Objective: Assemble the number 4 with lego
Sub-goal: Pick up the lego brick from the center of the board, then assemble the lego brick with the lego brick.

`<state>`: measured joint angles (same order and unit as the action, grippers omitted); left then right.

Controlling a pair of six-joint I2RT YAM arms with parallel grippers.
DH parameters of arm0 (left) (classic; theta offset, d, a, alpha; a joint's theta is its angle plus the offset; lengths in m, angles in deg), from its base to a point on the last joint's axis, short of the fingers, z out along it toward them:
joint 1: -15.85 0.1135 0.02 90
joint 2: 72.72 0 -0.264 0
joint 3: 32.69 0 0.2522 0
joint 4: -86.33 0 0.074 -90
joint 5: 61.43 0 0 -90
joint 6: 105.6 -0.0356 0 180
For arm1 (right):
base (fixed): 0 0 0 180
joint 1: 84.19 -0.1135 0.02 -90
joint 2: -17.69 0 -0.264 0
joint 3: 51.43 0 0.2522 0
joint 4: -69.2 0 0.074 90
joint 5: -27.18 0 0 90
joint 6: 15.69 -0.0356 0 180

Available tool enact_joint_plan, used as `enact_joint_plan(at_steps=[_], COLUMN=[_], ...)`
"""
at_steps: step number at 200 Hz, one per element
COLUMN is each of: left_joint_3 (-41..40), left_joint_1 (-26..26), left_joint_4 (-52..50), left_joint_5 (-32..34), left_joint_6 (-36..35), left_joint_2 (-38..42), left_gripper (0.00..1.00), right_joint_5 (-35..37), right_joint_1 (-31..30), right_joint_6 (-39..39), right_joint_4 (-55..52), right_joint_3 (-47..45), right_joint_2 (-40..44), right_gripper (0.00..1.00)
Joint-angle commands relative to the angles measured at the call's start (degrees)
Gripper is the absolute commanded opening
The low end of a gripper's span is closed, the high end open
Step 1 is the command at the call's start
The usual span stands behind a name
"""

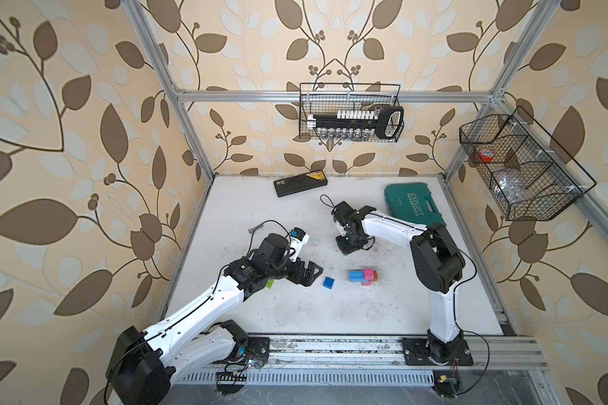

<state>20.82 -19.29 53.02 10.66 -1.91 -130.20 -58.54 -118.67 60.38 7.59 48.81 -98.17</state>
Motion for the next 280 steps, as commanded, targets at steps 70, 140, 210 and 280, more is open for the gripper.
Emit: enact_joint_plan(at_steps=[70, 140, 210, 280], left_joint_3=[3.5, 2.62, 2.45, 2.25], left_joint_1=[2.28, 2.78, 2.71, 2.77], left_joint_4=[3.09, 4.69, 4.65, 4.58], left_joint_5=[-2.59, -3.18, -3.09, -3.03], left_joint_6=[-2.31, -1.4, -1.23, -1.07], left_joint_2=[-3.6, -4.05, -3.79, -3.44], left_gripper=[0.99, 0.99, 0.99, 0.99], right_joint_5=[-0.78, -2.01, -1.24, -0.41], right_joint_1=[0.73, 0.49, -3.61, -4.81], right_joint_6=[-13.63, -21.26, -26.02, -27.29], right_joint_4=[-12.23, -13.43, -11.6, -10.65], right_joint_3=[-5.6, -14.81, -19.02, -20.35], right_joint_2=[18.42, 28.94, 29.73, 29.11], right_gripper=[0.16, 0.14, 0.13, 0.12])
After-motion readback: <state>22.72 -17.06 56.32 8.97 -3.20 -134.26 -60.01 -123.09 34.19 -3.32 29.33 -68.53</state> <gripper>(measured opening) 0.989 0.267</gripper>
